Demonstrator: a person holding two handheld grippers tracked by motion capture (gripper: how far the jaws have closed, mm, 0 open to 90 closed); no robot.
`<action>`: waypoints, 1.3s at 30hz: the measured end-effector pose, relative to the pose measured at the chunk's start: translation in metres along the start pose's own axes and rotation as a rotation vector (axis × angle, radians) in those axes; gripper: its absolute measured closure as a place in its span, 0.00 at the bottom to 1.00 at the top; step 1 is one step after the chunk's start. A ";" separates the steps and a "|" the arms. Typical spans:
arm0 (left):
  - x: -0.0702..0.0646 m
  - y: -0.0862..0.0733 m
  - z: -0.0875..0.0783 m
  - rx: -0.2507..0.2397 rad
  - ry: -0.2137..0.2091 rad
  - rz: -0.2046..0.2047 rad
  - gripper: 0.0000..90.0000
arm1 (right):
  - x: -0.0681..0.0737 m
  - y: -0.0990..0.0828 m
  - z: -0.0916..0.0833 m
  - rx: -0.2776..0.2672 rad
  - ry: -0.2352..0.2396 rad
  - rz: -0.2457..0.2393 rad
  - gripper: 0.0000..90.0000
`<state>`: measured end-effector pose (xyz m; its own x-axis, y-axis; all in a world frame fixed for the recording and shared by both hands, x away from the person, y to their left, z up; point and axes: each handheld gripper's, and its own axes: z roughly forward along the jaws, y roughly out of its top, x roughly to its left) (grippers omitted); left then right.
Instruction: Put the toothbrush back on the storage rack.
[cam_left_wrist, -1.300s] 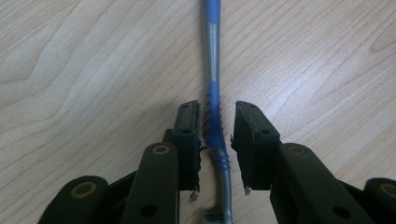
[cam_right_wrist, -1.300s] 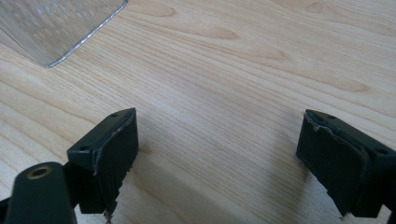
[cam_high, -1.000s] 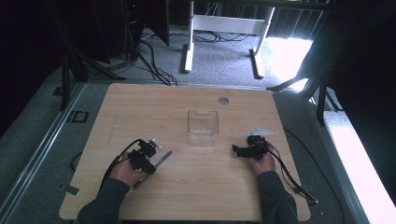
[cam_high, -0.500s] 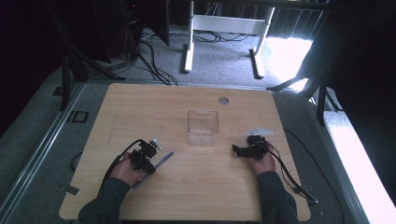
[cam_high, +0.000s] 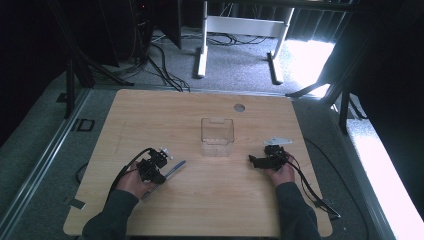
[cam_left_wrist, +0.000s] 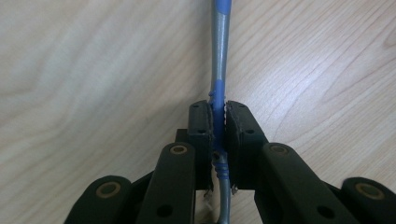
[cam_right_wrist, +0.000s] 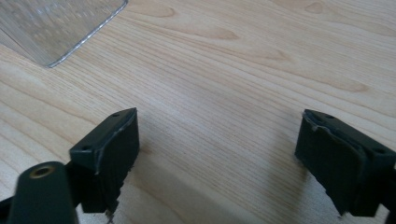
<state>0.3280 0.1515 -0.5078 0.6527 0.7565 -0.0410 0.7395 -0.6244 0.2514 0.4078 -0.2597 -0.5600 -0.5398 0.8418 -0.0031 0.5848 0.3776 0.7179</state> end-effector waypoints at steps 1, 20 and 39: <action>-0.001 0.000 -0.002 -0.011 0.011 0.000 0.90 | 0.000 0.000 0.000 -0.002 0.000 0.002 0.16; -0.025 0.011 -0.037 -0.141 0.075 0.175 0.90 | 0.025 0.020 -0.051 -0.013 0.023 -0.265 0.36; -0.046 0.018 -0.050 -0.217 0.093 0.301 0.90 | 0.088 0.045 -0.093 -0.023 0.104 -0.606 0.55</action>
<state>0.3033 0.1148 -0.4529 0.8102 0.5662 0.1516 0.4584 -0.7733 0.4381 0.3302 -0.2048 -0.4633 -0.8293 0.4371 -0.3483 0.1426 0.7680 0.6243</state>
